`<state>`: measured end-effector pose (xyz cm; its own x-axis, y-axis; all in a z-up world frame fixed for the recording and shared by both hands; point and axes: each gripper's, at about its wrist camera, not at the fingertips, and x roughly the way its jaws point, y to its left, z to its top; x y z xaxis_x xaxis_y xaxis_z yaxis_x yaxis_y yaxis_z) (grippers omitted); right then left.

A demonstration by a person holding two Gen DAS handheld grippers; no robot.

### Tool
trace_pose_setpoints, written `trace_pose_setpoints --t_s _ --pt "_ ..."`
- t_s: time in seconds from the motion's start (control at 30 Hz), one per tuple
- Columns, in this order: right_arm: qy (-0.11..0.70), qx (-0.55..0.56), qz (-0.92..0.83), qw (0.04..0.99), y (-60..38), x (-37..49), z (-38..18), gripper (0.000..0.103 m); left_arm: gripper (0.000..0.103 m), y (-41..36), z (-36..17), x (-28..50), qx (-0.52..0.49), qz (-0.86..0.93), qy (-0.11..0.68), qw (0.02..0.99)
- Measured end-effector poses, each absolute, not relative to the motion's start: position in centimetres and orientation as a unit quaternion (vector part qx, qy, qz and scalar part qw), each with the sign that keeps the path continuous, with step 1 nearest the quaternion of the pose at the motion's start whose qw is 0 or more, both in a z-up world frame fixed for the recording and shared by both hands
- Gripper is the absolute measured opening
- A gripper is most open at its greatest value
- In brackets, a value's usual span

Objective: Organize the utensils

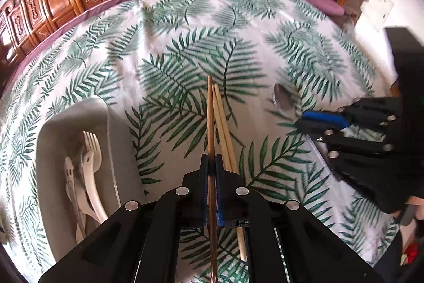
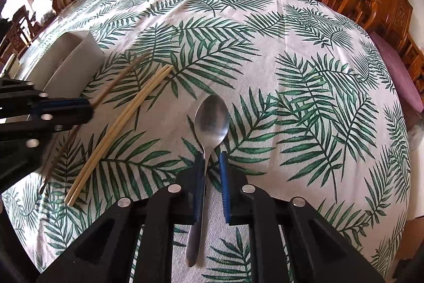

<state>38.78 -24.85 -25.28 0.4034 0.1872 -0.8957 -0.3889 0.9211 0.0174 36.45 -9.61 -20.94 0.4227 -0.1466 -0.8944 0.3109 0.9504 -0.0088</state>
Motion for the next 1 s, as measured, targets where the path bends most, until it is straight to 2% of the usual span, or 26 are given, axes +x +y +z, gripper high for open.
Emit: trace_pose_setpoints --t_s 0.07,0.1,0.23,0.47,1.0 --pt "0.518 -0.102 0.171 0.832 -24.7 38.9 -25.3 0.011 0.004 -9.5 -20.1 36.2 0.072 -0.139 0.511 0.845" --pt "0.519 -0.102 0.174 0.831 -24.6 38.9 -25.3 0.005 0.004 -9.4 -19.6 36.0 0.069 -0.141 0.507 0.848" --pt "0.526 -0.109 0.175 0.825 -24.2 38.7 -25.2 0.004 0.004 -9.3 -18.2 35.4 0.066 -0.148 0.493 0.855" --pt "0.519 -0.111 0.178 0.829 -23.8 37.3 -24.4 0.003 0.004 -7.8 -16.3 34.4 0.054 -0.150 0.476 0.865" --pt "0.468 -0.125 0.215 0.848 -19.0 35.6 -17.3 0.003 0.004 0.3 -12.8 34.0 0.018 -0.099 0.447 0.889"
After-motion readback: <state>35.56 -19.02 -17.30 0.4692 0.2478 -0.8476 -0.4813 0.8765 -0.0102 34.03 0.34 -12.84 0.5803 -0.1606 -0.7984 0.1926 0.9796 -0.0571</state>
